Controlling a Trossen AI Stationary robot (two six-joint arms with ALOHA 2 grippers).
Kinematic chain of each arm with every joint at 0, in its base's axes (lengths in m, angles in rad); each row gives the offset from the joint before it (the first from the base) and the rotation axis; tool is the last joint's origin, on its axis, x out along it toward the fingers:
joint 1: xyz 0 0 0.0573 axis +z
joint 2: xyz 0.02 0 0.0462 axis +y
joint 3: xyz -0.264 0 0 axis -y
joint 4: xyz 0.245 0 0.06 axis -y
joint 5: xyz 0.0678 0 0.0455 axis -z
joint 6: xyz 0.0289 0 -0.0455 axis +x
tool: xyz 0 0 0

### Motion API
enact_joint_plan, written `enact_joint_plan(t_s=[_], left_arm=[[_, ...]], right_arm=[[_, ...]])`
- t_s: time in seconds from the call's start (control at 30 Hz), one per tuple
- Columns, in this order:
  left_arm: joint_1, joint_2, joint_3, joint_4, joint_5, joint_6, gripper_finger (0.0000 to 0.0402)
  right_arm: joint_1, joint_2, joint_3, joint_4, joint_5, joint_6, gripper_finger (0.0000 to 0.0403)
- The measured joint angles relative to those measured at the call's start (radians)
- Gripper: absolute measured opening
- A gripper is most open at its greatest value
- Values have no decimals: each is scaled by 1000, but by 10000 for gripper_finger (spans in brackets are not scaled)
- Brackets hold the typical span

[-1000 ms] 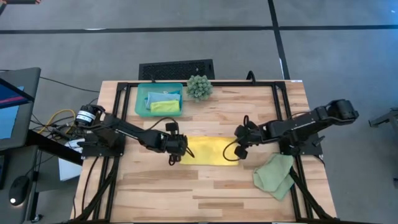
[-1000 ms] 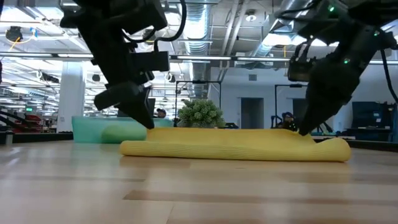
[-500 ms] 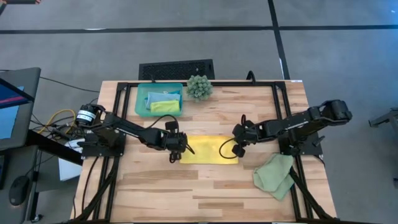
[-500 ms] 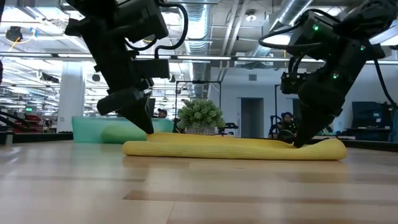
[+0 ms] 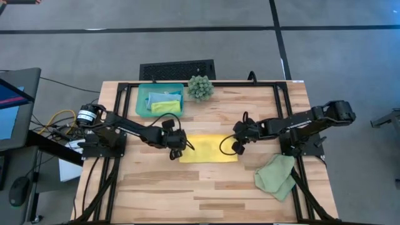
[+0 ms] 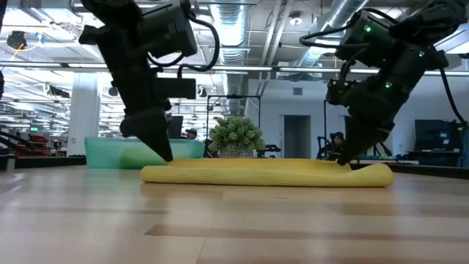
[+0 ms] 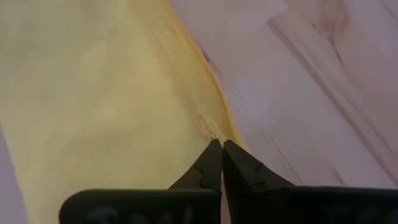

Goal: Fold microfiber towels
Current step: Fold the yellow microfiber cloth

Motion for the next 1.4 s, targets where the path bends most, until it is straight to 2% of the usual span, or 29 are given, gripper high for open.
enact_joint_plan(t_s=[0.1,0.27,0.37,0.5,0.63,0.7,0.8,0.87,0.97,1.17,1.3,1.4], left_arm=[[11,0,-28,66,-2,23,0],[15,0,-64,153,-18,37,1],[15,0,-65,159,-31,23,12],[15,0,-64,157,-34,21,49],[15,0,-13,29,-81,-31,90],[15,0,21,-30,-90,-74,104],[15,0,43,-24,-64,-81,113],[16,0,35,36,-7,-62,110],[32,0,-10,123,22,-53,96],[51,0,-111,218,-9,-81,64],[51,0,-138,263,-8,-84,53],[51,0,-117,260,-8,-75,48]], right_arm=[[-7,0,0,6,9,-18,29],[-7,0,0,12,94,-26,45],[-13,0,0,12,116,-26,73],[-26,-4,0,6,145,-40,126],[-30,-4,0,5,206,-22,166],[-29,-4,0,9,174,-44,173],[-26,-2,0,43,25,-95,163],[-26,0,-7,85,-30,-103,141],[-52,0,-41,143,-11,-82,95],[-111,0,-132,174,45,26,11],[-109,-3,-150,186,61,37,20],[-94,-29,-150,167,110,37,31]])
